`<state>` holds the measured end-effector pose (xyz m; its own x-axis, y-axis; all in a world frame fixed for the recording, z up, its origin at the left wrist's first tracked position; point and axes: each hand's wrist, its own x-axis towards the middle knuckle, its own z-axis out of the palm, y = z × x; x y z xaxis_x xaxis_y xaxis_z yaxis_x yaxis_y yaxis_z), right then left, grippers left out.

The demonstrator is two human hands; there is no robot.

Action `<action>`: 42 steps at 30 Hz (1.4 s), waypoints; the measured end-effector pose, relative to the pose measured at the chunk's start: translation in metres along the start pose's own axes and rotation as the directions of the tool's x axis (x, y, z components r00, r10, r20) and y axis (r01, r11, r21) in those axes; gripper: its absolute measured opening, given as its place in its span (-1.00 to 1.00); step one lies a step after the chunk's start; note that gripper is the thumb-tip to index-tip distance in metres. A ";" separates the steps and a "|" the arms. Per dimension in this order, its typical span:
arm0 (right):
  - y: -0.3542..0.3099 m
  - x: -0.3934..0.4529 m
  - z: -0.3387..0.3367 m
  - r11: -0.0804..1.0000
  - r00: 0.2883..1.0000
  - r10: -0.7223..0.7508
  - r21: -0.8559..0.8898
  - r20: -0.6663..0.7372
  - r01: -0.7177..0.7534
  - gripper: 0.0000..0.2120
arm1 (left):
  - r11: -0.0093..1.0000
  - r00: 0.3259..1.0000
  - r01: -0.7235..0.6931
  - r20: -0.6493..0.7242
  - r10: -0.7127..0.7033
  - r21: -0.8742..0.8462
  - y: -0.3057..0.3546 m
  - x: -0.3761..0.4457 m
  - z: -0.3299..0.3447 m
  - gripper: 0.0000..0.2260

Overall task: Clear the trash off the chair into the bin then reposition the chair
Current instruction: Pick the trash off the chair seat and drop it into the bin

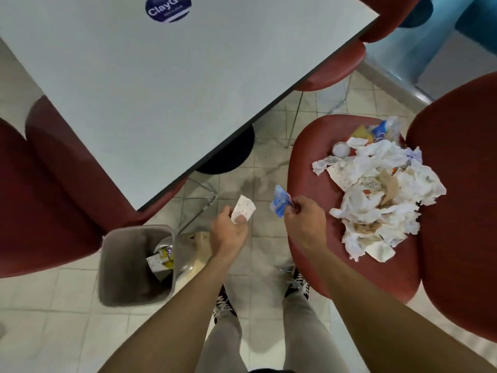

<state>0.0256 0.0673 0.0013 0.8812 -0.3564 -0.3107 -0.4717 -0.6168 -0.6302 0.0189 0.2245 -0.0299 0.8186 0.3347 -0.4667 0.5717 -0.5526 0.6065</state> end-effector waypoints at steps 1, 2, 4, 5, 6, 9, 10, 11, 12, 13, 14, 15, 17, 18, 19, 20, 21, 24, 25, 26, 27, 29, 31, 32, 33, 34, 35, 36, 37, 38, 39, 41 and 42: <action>-0.008 -0.007 0.007 1.000 1.000 -0.012 -0.004 0.017 0.013 -0.85 | 1.000 1.000 0.016 -0.016 -0.016 0.001 -0.009 0.000 -0.010 -0.89; -0.018 -0.017 0.017 1.000 0.999 -0.029 -0.008 0.039 0.029 -0.86 | 1.000 0.999 0.024 -0.036 -0.024 0.003 -0.021 0.000 -0.023 -0.88; -0.032 -0.031 0.034 0.999 0.995 -0.045 -0.006 0.094 0.045 -0.85 | 0.999 0.996 0.044 -0.074 -0.044 0.008 -0.044 -0.001 -0.046 -0.87; -0.039 -0.038 0.044 0.999 0.991 -0.049 0.000 0.127 0.050 -0.82 | 0.998 0.993 0.067 -0.093 -0.066 0.000 -0.057 -0.001 -0.057 -0.86; -0.046 -0.047 0.056 0.998 0.986 -0.054 -0.003 0.158 0.056 -0.78 | 0.996 0.989 0.090 -0.113 -0.092 -0.015 -0.072 0.000 -0.069 -0.86; -0.063 -0.069 0.088 0.997 0.969 -0.063 -0.026 0.239 0.072 -0.79 | 0.990 0.970 0.137 -0.196 -0.143 -0.043 -0.109 -0.001 -0.101 -0.87; -0.069 -0.077 0.098 0.996 0.963 -0.072 -0.037 0.260 0.085 -0.85 | 0.988 0.963 0.146 -0.223 -0.151 -0.040 -0.121 -0.002 -0.112 -0.89; -0.075 -0.085 0.107 0.994 0.956 -0.082 -0.052 0.281 0.100 -0.88 | 0.985 0.955 0.168 -0.242 -0.174 -0.043 -0.131 -0.003 -0.122 -0.90; -0.081 -0.092 0.116 0.990 0.949 -0.097 -0.067 0.300 0.122 -0.89 | 0.978 0.945 0.201 -0.254 -0.207 -0.049 -0.141 -0.004 -0.130 -0.89; -0.086 -0.099 0.124 0.986 0.943 -0.111 -0.084 0.315 0.144 -0.88 | 0.970 0.934 0.237 -0.262 -0.242 -0.052 -0.150 -0.004 -0.138 -0.86; -0.092 -0.106 0.134 0.982 0.937 -0.125 -0.097 0.327 0.165 -0.88 | 0.962 0.924 0.266 -0.271 -0.271 -0.056 -0.161 -0.005 -0.146 -0.84; -0.097 -0.112 0.141 0.980 0.933 -0.131 -0.100 0.337 0.174 -0.89 | 0.958 0.916 0.281 -0.281 -0.286 -0.060 -0.170 -0.005 -0.152 -0.82; -0.104 -0.124 0.157 0.980 0.920 -0.132 -0.094 0.370 0.178 -0.90 | 0.953 0.903 0.293 -0.303 -0.303 -0.082 -0.187 -0.008 -0.160 -0.80; -0.107 -0.130 0.166 0.977 0.910 -0.140 -0.094 0.390 0.191 -0.90 | 0.949 0.896 0.300 -0.312 -0.316 -0.101 -0.194 -0.009 -0.165 -0.81; -0.109 -0.135 0.173 0.975 0.901 -0.146 -0.097 0.409 0.202 -0.89 | 0.944 0.890 0.308 -0.314 -0.330 -0.119 -0.199 -0.010 -0.168 -0.81; -0.111 -0.139 0.179 0.972 0.893 -0.153 -0.098 0.423 0.214 -0.89 | 0.939 0.886 0.315 -0.312 -0.343 -0.136 -0.203 -0.011 -0.170 -0.82; -0.112 -0.143 0.185 0.970 0.883 -0.160 -0.097 0.442 0.224 -0.90 | 0.937 0.885 0.316 -0.309 -0.348 -0.150 -0.207 -0.012 -0.173 -0.83; -0.114 -0.151 0.200 0.963 0.847 -0.213 -0.044 0.487 0.267 -0.84 | 0.933 0.887 0.316 -0.294 -0.355 -0.173 -0.220 -0.009 -0.173 -0.78; -0.113 -0.153 0.202 0.964 0.842 -0.221 -0.022 0.492 0.266 -0.78 | 0.932 0.889 0.317 -0.287 -0.357 -0.178 -0.222 -0.009 -0.173 -0.73; -0.112 -0.153 0.203 0.964 0.840 -0.227 -0.008 0.493 0.265 -0.73 | 0.932 0.891 0.313 -0.285 -0.355 -0.182 -0.223 -0.008 -0.172 -0.70; -0.110 -0.153 0.203 0.963 0.838 -0.232 -0.004 0.494 0.269 -0.72 | 0.935 0.894 0.305 -0.284 -0.346 -0.179 -0.223 -0.009 -0.172 -0.68; -0.107 -0.151 0.199 0.962 0.835 -0.230 -0.014 0.500 0.273 -0.73 | 0.946 0.904 0.288 -0.284 -0.320 -0.151 -0.218 -0.010 -0.170 -0.70; -0.102 -0.146 0.192 0.967 0.841 -0.209 -0.022 0.498 0.253 -0.73 | 0.957 0.917 0.263 -0.277 -0.286 -0.120 -0.211 -0.010 -0.168 -0.72; -0.100 -0.143 0.187 0.970 0.845 -0.200 -0.023 0.496 0.242 -0.72 | 0.963 0.924 0.252 -0.271 -0.270 -0.101 -0.208 -0.009 -0.165 -0.72; -0.096 -0.139 0.181 0.973 0.849 -0.190 -0.022 0.493 0.230 -0.73 | 0.966 0.930 0.246 -0.262 -0.259 -0.081 -0.202 -0.008 -0.162 -0.72; -0.093 -0.135 0.176 0.973 0.851 -0.189 -0.021 0.489 0.229 -0.74 | 0.967 0.933 0.246 -0.253 -0.255 -0.066 -0.198 -0.006 -0.158 -0.72; -0.091 -0.131 0.170 0.973 0.853 -0.190 -0.023 0.487 0.230 -0.74 | 0.967 0.937 0.248 -0.240 -0.255 -0.061 -0.192 -0.004 -0.155 -0.73; -0.087 -0.126 0.164 0.973 0.856 -0.191 -0.025 0.480 0.231 -0.74 | 0.970 0.942 0.238 -0.230 -0.245 -0.056 -0.186 -0.003 -0.149 -0.74; -0.083 -0.121 0.158 0.972 0.859 -0.193 -0.024 0.474 0.232 -0.73 | 0.971 0.947 0.234 -0.216 -0.239 -0.047 -0.179 -0.002 -0.145 -0.75; -0.079 -0.117 0.152 0.972 0.862 -0.196 -0.025 0.468 0.235 -0.72 | 0.973 0.951 0.229 -0.206 -0.232 -0.037 -0.173 0.000 -0.140 -0.76; -0.075 -0.112 0.146 0.971 0.864 -0.200 -0.027 0.462 0.239 -0.71 | 0.975 0.957 0.220 -0.191 -0.220 -0.020 -0.165 0.000 -0.135 -0.77; -0.066 -0.102 0.132 0.974 0.869 -0.192 -0.023 0.456 0.227 -0.70 | 0.983 0.970 0.185 -0.167 -0.179 0.019 -0.149 -0.001 -0.126 -0.80; -0.061 -0.097 0.125 0.977 0.873 -0.183 -0.019 0.452 0.214 -0.71 | 0.987 0.976 0.158 -0.157 -0.152 0.024 -0.140 -0.001 -0.120 -0.83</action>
<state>-0.0267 0.2272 -0.0193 0.8707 0.1186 -0.4772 -0.2722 -0.6920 -0.6686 -0.0556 0.3931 -0.0368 0.7205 0.5306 -0.4464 0.6922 -0.5109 0.5098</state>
